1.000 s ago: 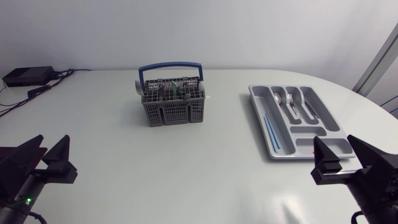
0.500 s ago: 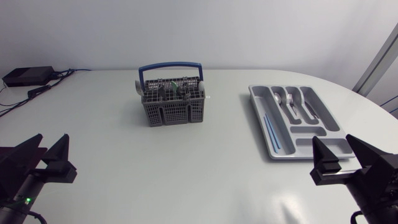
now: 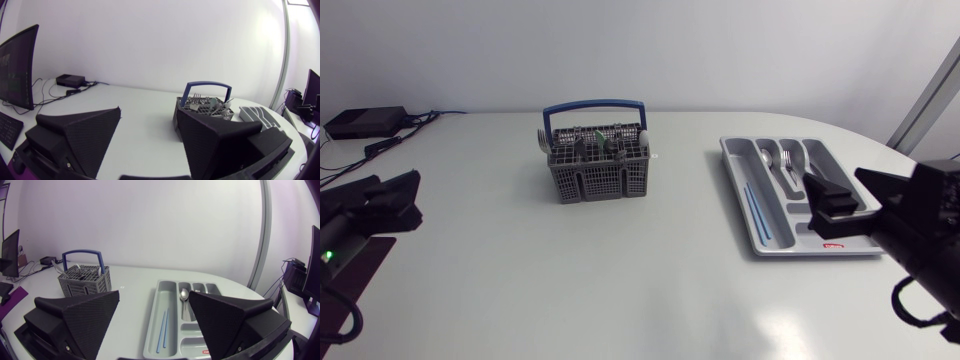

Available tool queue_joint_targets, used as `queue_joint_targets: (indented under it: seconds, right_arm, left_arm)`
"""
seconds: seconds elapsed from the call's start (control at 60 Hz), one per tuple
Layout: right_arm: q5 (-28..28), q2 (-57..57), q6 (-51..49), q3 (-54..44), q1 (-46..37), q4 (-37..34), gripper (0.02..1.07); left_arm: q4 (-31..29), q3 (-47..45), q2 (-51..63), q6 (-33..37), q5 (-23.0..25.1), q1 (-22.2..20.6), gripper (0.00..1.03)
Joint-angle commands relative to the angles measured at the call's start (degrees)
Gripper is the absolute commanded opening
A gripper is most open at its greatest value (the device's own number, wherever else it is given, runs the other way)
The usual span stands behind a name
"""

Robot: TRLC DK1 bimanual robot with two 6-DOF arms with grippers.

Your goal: Unload the cutlery basket into the drawer organizer.

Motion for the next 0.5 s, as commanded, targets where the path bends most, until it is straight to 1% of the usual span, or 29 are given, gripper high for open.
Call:
queue_joint_targets:
  seconds: [0.0, 0.05, 0.067, 0.083, 0.117, 0.15, 0.2, 0.233, 0.317, 0.383, 0.4, 0.45, 0.483]
  right_arm:
    - [0.8, 9.3, 2.6, 4.5, 1.8, 0.6, 1.02]
    - [0.7, 14.1, 2.7, 7.4, 2.6, -0.6, 1.02]
    - [0.7, 15.4, 2.7, 8.0, 2.9, -0.7, 1.02]
    - [0.4, 17.6, 2.8, 9.3, 3.4, -1.1, 1.02]
    - [-0.1, 20.2, 2.8, 11.0, 4.1, -1.7, 1.02]
    - [-0.6, 22.7, 2.8, 12.5, 4.6, -2.4, 1.02]
    - [-0.6, 27.0, 2.2, 15.9, 5.2, -4.7, 1.02]
    - [-0.7, 30.0, 1.2, 18.1, 5.7, -6.3, 1.02]
    - [-0.7, 35.9, -0.7, 22.5, 7.8, -8.7, 1.02]
    - [-1.0, 39.7, -2.8, 25.4, 9.2, -9.6, 1.02]
    - [-1.1, 40.8, -3.3, 26.2, 9.5, -10.1, 1.02]
    - [-1.7, 43.8, -6.0, 29.0, 10.1, -12.9, 1.02]
    - [-2.3, 46.3, -8.2, 31.1, 10.6, -15.3, 1.02]
  left_arm:
    - [-2.9, 6.3, 8.9, -3.3, -0.2, -1.0, 0.96]
    - [-5.5, 9.8, 13.2, -4.0, -0.3, -2.0, 0.96]
    - [-5.9, 10.4, 13.9, -4.0, -0.3, -2.1, 0.96]
    - [-8.0, 12.5, 16.2, -4.0, -0.3, -2.1, 0.96]
    - [-10.2, 15.1, 19.2, -4.0, -0.3, -2.0, 0.96]
    - [-11.3, 16.3, 20.8, -4.0, -0.3, -2.1, 0.96]
    - [-14.8, 19.8, 24.8, -3.8, -0.5, -2.7, 0.96]
    - [-17.0, 22.1, 27.5, -2.8, -1.5, -3.4, 0.96]
    - [-21.2, 26.6, 33.8, 4.6, -2.1, -5.7, 0.95]
    - [-22.5, 29.1, 37.9, 16.1, -2.1, -6.5, 0.95]
    - [-22.7, 29.6, 38.7, 18.0, -2.1, -6.5, 0.95]
    - [-23.5, 31.0, 40.9, 18.1, -1.7, -6.4, 0.95]
    - [-25.0, 32.4, 43.0, 18.4, 0.6, -6.5, 0.94]
